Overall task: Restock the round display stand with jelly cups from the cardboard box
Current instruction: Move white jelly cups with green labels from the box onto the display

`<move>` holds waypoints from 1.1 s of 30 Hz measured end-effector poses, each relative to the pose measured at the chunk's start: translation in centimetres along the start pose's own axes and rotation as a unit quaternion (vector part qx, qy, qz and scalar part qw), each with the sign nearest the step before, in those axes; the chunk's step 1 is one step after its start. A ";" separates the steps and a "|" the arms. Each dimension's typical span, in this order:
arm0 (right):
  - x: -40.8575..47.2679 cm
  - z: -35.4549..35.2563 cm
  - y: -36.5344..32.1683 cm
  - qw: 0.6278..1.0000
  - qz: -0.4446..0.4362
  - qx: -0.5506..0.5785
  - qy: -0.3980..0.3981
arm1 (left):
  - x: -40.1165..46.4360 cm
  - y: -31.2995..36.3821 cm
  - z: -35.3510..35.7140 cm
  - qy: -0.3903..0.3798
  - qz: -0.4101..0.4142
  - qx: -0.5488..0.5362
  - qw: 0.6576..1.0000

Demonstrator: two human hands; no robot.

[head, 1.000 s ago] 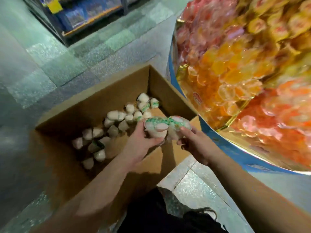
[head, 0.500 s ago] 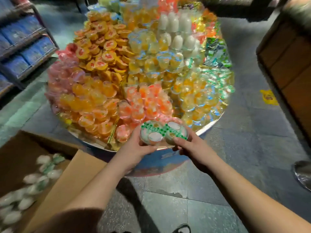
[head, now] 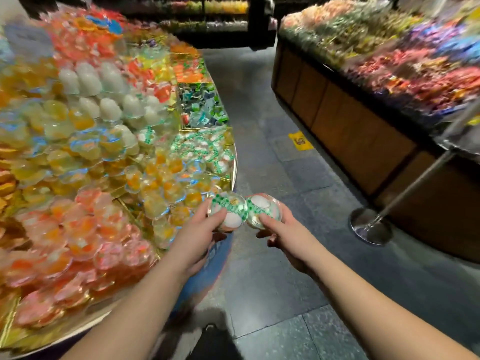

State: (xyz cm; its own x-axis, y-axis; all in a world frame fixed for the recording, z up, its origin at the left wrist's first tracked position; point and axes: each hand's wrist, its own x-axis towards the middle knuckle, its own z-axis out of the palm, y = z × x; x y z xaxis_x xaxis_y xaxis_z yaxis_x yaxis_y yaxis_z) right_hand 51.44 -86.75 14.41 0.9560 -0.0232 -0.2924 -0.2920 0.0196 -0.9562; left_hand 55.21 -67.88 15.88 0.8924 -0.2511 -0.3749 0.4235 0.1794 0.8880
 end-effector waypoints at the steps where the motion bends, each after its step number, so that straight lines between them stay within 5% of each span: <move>1: 0.5 -0.8 -0.1 1.000 -0.001 0.001 0.006 | 0.8 0.1 0.8 -0.001 -0.002 0.001 1.000; 21: 31.5 -18.5 -8.5 0.998 0.059 0.007 -0.006 | 33.1 6.8 13.9 0.078 -0.062 -0.134 0.986; 33: 46.8 -18.8 -9.2 0.979 0.128 -0.037 -0.152 | 42.1 8.5 10.0 0.149 -0.056 0.003 0.987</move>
State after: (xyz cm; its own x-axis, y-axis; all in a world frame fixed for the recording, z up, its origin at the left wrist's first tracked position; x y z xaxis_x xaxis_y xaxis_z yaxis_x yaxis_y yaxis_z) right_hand 98.35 -106.82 9.31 0.8120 0.2722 -0.5163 -0.5138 -0.0863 -0.8536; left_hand 94.84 -86.48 10.32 0.8468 0.0212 -0.5314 0.5218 0.1608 0.8378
